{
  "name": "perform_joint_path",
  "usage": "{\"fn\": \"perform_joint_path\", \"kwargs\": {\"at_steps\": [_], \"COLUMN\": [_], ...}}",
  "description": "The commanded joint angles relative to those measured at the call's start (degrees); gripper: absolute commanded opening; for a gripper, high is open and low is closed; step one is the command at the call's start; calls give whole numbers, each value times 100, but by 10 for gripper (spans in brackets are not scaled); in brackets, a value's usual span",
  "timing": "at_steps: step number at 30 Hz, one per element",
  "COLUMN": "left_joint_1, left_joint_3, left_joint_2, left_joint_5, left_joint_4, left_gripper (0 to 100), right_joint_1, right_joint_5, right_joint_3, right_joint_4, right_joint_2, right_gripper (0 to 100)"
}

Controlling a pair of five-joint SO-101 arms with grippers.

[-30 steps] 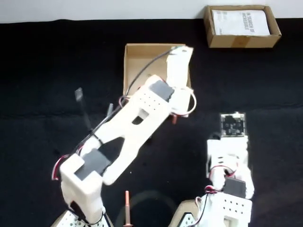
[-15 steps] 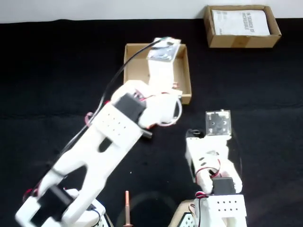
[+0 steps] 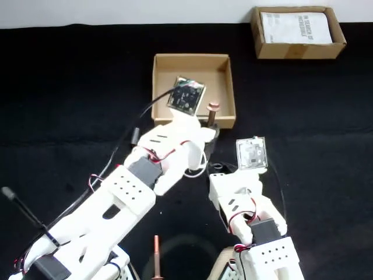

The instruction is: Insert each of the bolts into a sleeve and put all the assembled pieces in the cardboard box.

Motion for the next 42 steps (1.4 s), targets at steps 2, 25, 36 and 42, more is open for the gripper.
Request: {"fn": "perform_joint_path", "kwargs": {"at_steps": [2, 25, 36, 42], "left_joint_1": [-4, 4, 13, 22], "left_joint_3": [13, -22, 13, 22], "left_joint_2": [-242, -251, -233, -233], "left_joint_5": [-18, 527, 1002, 1011], "left_joint_4": [-237, -484, -475, -325], "left_gripper": [9, 9, 9, 9], "right_joint_1": [-22, -119, -119, -119], "right_joint_5": [-53, -44, -44, -44], "right_joint_3": [-101, -66, -84, -48], "right_joint_4": [-347, -1121, -1121, -1314], "right_joint_2": [-101, -92, -75, -66], "right_gripper": [7, 7, 7, 7]}}
